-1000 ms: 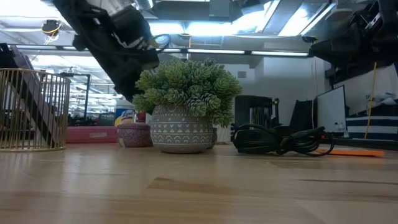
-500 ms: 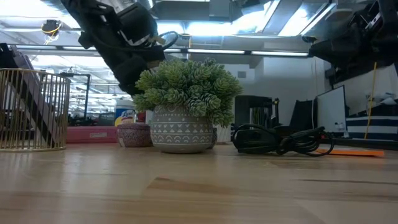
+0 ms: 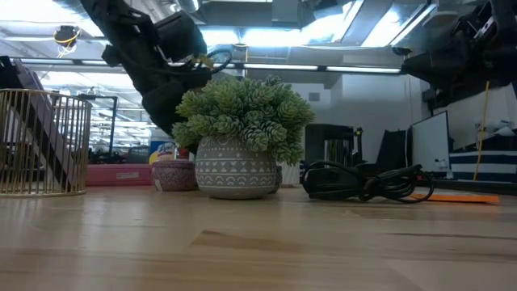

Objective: Screw lightbulb
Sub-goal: Insert the lightbulb into the silver desk lamp

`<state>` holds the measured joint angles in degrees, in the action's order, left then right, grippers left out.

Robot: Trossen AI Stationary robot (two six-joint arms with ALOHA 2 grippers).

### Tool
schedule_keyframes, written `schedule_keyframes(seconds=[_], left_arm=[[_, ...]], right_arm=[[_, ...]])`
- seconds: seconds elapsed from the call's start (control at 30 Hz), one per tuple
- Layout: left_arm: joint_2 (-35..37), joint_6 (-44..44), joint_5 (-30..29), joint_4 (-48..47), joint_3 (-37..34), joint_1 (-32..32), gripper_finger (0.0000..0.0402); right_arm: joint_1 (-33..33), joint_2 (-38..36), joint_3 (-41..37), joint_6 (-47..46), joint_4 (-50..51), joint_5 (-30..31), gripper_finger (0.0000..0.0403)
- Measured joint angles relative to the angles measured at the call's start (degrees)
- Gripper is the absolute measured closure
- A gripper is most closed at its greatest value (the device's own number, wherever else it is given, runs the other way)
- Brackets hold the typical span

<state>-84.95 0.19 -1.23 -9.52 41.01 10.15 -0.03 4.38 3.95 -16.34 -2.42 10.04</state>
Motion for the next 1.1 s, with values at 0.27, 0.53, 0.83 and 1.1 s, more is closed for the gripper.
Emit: schedule_keyframes(seconds=[0.27,0.53,0.83,1.1], left_arm=[[-6.8,-0.1,-0.8,7.6,-0.1,0.0,0.0225],[-8.6,-0.2,-0.9,10.2,-0.1,0.2,0.0243],[-8.6,-1.7,-0.9,10.4,-0.1,0.2,0.0279],[-6.4,-10.5,-1.0,12.8,-0.1,0.2,0.0277]], right_arm=[[0.0,0.0,0.0,-0.1,1.0,0.0,0.0352],[0.0,0.0,0.0,-0.1,1.5,0.0,0.0352],[0.0,0.0,0.0,-0.1,1.6,0.0,0.0352],[0.0,0.0,0.0,-0.1,1.6,0.0,0.0352]])
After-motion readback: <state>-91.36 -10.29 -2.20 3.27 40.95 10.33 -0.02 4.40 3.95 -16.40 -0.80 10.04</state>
